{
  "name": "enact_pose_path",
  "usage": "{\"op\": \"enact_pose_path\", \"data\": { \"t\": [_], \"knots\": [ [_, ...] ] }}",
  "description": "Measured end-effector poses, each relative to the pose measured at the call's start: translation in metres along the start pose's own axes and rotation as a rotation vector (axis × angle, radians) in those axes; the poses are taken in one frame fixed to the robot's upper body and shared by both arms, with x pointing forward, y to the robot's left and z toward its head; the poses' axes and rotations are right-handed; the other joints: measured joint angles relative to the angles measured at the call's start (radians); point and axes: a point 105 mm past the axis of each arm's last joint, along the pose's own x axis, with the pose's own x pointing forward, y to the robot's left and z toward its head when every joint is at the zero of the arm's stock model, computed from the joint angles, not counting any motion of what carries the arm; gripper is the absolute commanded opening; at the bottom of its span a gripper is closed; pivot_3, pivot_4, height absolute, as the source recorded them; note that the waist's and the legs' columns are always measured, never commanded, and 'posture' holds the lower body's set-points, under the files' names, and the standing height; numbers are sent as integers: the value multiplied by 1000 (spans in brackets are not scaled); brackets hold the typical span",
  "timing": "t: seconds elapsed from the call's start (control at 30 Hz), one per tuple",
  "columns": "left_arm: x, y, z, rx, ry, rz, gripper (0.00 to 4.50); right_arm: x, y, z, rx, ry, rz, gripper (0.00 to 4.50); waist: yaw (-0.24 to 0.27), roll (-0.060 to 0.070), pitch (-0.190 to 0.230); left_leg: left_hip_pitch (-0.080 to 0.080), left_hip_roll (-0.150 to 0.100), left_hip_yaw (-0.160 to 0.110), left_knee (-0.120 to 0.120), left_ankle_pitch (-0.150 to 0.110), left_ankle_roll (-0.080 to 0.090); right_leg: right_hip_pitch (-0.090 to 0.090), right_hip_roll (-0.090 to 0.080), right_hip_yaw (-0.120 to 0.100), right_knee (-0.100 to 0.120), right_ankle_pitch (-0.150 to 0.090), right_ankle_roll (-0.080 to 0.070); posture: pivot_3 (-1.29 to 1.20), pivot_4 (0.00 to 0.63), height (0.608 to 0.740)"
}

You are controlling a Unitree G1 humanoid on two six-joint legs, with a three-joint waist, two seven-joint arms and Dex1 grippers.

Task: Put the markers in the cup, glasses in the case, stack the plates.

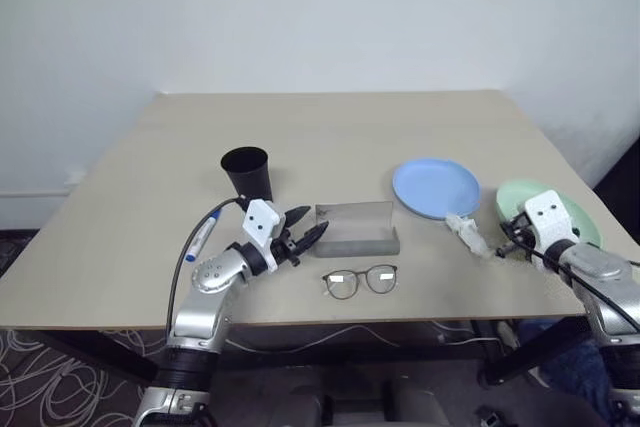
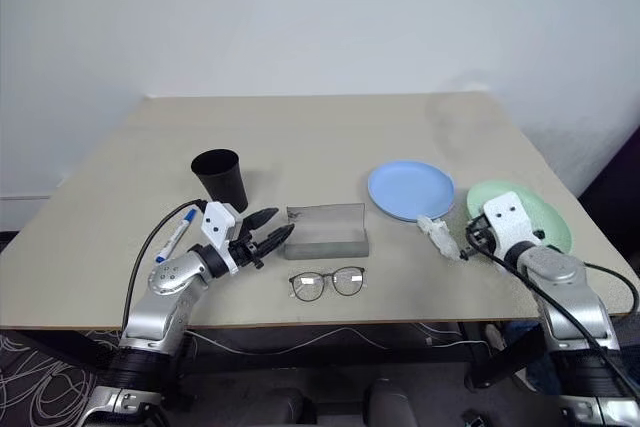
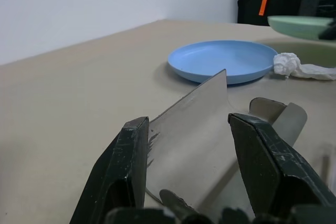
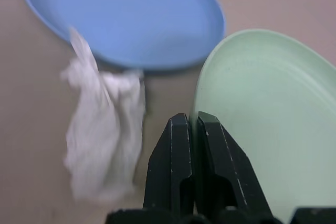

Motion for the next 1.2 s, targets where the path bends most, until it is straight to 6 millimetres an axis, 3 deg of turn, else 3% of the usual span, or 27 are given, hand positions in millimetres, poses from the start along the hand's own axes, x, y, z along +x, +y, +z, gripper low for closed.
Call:
{"op": "enact_pose_path", "data": {
  "t": [0.2, 0.43, 0.67, 1.0, 1.1, 1.2],
  "knots": [
    [5, 3, 2, 3, -1, -11, 2513, 23, 15, 58, -179, -173, 174, 57, 0, 0, 0, 0, -1, -2, -1, 0, 1, 0, 1, 0, 0, 2, 2, 0, 0, 740],
    [11, 2, 4, 12, -8, -22, 2513, 63, 55, 86, -286, -243, 410, 57, 0, -1, 0, 0, -2, -3, -2, -1, 1, 0, 0, 0, -1, 12, 0, 0, 0, 740],
    [11, 2, 4, 19, -11, -10, 2513, 87, 72, 73, -321, -190, 496, 57, 0, 0, 0, 0, -3, -5, -4, -1, 0, 0, 0, 0, -1, 13, -1, 0, 0, 740],
    [5, 2, 2, 20, -6, 14, 2513, 94, 68, 53, -413, -110, 493, 57, -3, 1, -1, 1, -2, -5, -4, -1, -1, -1, 0, 0, -1, 14, -3, 0, 0, 740],
    [6, 2, 2, 20, -7, 15, 2513, 95, 69, 52, -411, -101, 503, 732, -4, 1, -1, 1, -2, -4, -4, -1, -1, -1, 0, 0, -1, 15, -3, 0, 0, 740],
    [6, 2, 3, 22, -8, 14, 2513, 95, 70, 54, -415, -106, 503, 1707, -4, 2, -1, 2, -2, -4, -4, -1, -1, -1, 1, 0, -1, 15, -4, 0, 0, 740]
  ]
}}
